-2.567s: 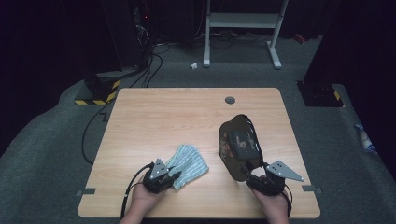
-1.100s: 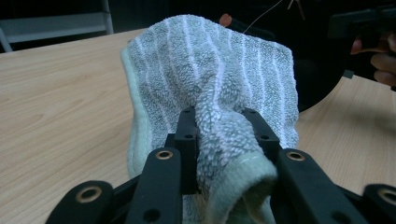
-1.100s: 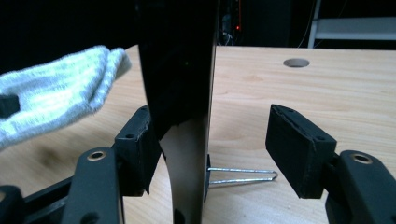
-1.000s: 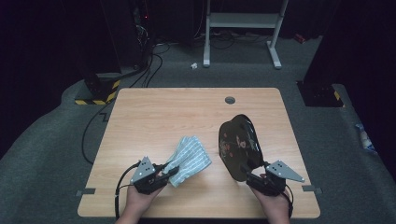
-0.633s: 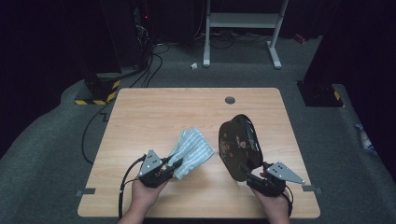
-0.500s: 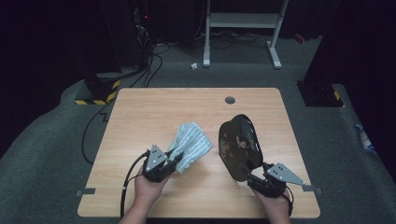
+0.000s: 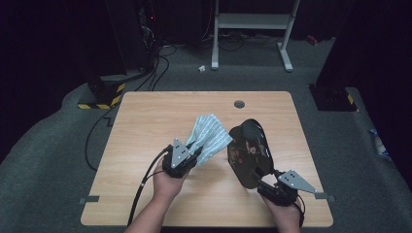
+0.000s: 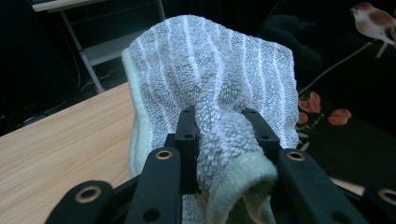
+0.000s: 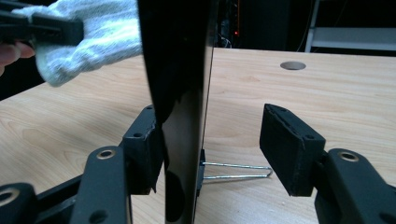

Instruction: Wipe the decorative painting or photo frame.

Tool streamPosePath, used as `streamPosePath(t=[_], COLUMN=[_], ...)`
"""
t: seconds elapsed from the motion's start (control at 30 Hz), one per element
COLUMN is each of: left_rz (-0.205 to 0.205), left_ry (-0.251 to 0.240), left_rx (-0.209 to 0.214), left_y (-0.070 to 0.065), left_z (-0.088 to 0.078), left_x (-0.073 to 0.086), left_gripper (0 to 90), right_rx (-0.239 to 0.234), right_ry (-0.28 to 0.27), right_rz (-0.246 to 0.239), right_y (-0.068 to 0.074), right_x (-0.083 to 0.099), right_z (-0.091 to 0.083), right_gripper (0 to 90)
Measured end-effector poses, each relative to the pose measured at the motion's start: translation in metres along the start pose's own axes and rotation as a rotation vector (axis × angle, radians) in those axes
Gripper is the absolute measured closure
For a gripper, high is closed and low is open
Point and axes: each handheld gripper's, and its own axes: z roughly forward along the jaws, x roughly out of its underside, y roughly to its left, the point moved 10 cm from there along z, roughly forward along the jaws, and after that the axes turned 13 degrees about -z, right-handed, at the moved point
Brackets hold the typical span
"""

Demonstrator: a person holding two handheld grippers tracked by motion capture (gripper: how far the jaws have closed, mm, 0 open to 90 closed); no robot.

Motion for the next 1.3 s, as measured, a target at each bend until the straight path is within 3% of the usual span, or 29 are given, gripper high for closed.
streamPosePath(t=[0.37, 0.5, 0.67, 0.83, 0.97, 1.17, 1.3], left_rz=[0.022, 0.018, 0.008, 0.008, 0.018, 0.011, 0.006], left_ry=[-0.037, -0.054, -0.064, -0.07, -0.071, -0.069, -0.068], left_rx=[0.063, 0.132, 0.204, 0.253, 0.257, 0.231, 0.222], left_y=[-0.026, -0.047, -0.068, -0.084, -0.089, -0.08, -0.077], left_z=[0.004, 0.0, -0.003, -0.004, -0.004, -0.002, -0.001], left_x=[-0.015, -0.02, -0.025, -0.029, -0.029, -0.029, -0.029], left_gripper=[71.2, 71.1, 71.2, 71.1, 71.1, 71.1, 71.2], right_rx=[-0.017, -0.036, -0.052, -0.063, -0.069, -0.063, -0.069], right_ry=[-0.003, -0.011, -0.021, -0.024, -0.025, -0.011, 0.009], right_rz=[-0.013, 0.001, -0.015, -0.011, -0.007, 0.034, 0.031], right_y=[0.003, 0.006, 0.009, 0.011, 0.011, 0.009, 0.014], right_x=[0.002, 0.001, -0.001, -0.002, -0.003, -0.002, 0.006], right_z=[0.004, 0.004, 0.004, 0.004, 0.005, -0.001, -0.004], right_gripper=[48.6, 52.6, 61.4, 69.3, 70.7, 53.0, 50.7])
